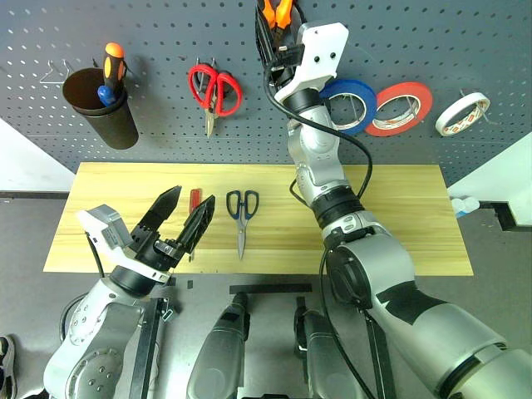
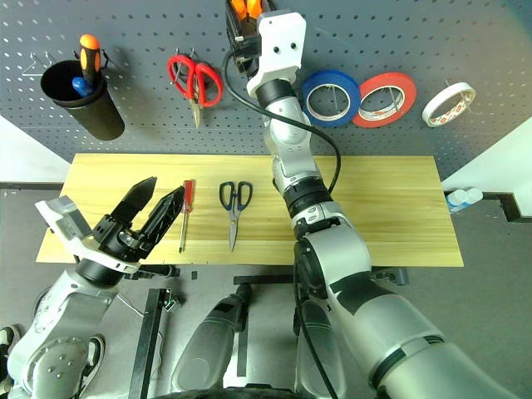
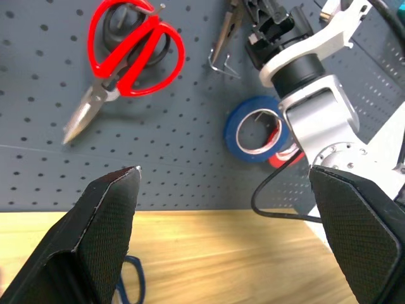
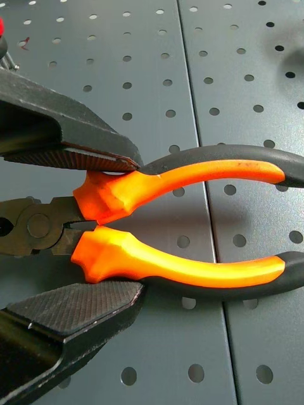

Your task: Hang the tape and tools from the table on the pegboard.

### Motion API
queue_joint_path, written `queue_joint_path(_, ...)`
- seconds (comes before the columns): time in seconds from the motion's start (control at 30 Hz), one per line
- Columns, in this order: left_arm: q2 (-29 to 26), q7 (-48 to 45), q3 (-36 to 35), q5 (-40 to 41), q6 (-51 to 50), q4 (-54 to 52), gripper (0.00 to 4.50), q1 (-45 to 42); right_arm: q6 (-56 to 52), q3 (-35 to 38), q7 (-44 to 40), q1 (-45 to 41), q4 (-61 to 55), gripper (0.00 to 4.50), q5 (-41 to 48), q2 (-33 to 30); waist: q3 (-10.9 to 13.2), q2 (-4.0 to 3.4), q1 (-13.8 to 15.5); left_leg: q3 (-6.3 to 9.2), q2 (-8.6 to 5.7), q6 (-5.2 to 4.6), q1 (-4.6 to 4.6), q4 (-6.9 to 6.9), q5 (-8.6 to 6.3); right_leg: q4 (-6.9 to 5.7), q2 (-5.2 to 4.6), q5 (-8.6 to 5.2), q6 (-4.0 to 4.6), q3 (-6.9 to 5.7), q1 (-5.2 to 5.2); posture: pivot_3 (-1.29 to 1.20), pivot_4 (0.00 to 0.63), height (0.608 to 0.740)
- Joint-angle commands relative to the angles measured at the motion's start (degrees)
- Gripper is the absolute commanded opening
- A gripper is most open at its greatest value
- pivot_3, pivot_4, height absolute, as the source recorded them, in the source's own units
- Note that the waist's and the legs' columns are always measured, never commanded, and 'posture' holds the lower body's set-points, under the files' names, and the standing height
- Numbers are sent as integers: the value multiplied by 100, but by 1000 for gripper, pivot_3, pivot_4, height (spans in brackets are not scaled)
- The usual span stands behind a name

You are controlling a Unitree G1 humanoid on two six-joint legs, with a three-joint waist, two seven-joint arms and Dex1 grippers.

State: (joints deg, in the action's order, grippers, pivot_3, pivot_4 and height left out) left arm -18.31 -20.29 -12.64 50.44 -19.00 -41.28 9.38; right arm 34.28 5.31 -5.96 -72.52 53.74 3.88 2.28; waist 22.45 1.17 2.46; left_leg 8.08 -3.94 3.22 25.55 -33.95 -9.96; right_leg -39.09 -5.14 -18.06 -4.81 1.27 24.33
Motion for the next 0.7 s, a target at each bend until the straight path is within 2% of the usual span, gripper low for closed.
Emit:
queue_joint_path(0.03, 17, -102, -11, -16, 155, -89, 4419, 60, -216, 222, 362, -25, 133, 2138, 21, -252, 3, 0, -5, 0, 0, 0, 7, 1, 3, 0, 0, 0, 0, 0, 7, 235, 435, 738)
queue_joint_path(0.27, -31, -127, -46, 19, 140, -88, 4419, 58, -217, 203, 471, 29, 152, 2137, -65, -288, 12, -1, -6, 1, 2, 11, 31, 10, 52, 1, 0, 21, 2, -3, 26, 240, 443, 738)
queue_joint_path(0.43, -102, -103, -84, 84, 89, -156, 4419, 124, -270, 157, 566, 168, 144, 2137, -158, -242, 26, -4, -6, 1, 1, 10, 80, 10, 61, 2, 0, 22, 4, -3, 71, 249, 456, 738)
queue_joint_path(0.7, -214, -62, -132, 197, 70, -227, 4419, 231, -387, 121, 609, 438, -21, 2132, -174, -131, 66, 1, -2, 1, 2, 4, 92, 19, 93, 2, 0, 30, 4, -2, 85, 257, 467, 738)
